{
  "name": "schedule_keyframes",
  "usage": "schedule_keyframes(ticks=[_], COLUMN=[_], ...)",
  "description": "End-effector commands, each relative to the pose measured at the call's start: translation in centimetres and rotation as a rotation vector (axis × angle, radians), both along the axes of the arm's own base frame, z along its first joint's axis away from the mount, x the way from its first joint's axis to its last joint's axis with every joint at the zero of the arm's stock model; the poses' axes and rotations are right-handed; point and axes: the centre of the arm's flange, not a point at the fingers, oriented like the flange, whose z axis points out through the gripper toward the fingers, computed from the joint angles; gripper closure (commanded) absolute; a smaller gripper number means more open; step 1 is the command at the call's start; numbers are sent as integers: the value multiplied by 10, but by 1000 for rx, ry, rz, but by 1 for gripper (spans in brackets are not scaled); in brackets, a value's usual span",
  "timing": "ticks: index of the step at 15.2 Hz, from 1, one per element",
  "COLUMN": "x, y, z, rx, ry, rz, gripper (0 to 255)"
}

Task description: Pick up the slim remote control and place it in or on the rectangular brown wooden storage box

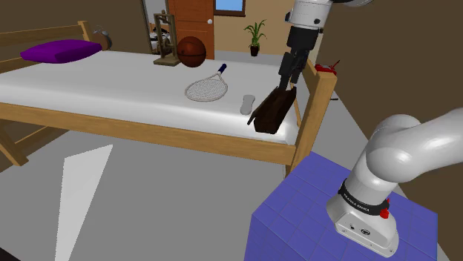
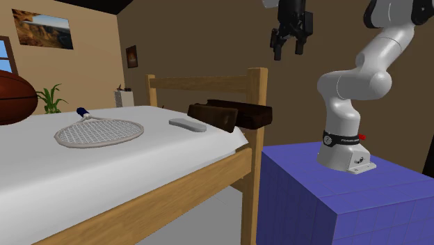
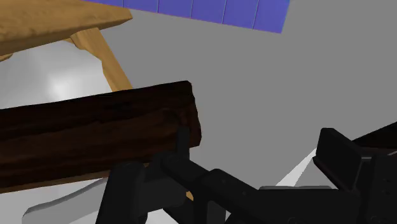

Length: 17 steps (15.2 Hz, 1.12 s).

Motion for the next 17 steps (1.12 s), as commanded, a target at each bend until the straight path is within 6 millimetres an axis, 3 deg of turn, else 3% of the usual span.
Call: schedule_keyframes(ticks=[1, 9, 17], x=[0, 93, 180], y=[0, -11, -46], z=[0, -47, -96], rx=[0, -16, -31], ry=[0, 19, 38], rz=[0, -251, -503], gripper=[0, 0, 0])
